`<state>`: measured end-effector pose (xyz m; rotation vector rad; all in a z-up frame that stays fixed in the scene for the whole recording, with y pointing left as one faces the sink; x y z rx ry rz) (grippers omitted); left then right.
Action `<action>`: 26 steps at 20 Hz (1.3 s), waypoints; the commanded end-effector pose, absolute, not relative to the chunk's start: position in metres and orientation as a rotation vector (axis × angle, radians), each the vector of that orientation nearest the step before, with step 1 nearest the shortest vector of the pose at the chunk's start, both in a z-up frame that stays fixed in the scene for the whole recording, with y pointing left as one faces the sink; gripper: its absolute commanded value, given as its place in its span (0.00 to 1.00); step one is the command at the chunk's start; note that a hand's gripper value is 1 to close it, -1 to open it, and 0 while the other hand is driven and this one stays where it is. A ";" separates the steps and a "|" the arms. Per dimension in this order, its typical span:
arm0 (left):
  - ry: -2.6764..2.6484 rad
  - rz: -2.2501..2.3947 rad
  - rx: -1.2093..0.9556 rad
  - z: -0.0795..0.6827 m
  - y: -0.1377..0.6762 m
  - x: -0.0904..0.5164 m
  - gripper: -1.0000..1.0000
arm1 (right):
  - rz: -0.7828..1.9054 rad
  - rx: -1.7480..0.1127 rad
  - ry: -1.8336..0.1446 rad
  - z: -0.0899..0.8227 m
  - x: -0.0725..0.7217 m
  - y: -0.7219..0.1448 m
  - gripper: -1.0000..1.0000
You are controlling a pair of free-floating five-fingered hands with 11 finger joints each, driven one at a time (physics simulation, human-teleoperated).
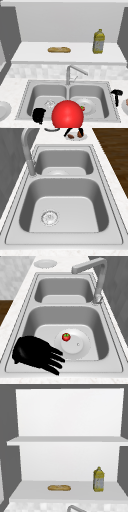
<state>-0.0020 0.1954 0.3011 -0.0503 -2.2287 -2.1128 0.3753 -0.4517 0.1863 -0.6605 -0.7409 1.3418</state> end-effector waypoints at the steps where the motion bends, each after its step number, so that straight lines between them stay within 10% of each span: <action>1: -2.229 -2.113 -0.050 0.301 0.195 -0.002 0.50 | 1.345 -0.705 -0.762 0.187 0.367 -0.450 0.00; 26: -2.229 -2.113 -0.050 0.301 0.195 -0.002 0.50 | 1.185 -0.949 -0.794 0.295 0.256 -0.376 0.00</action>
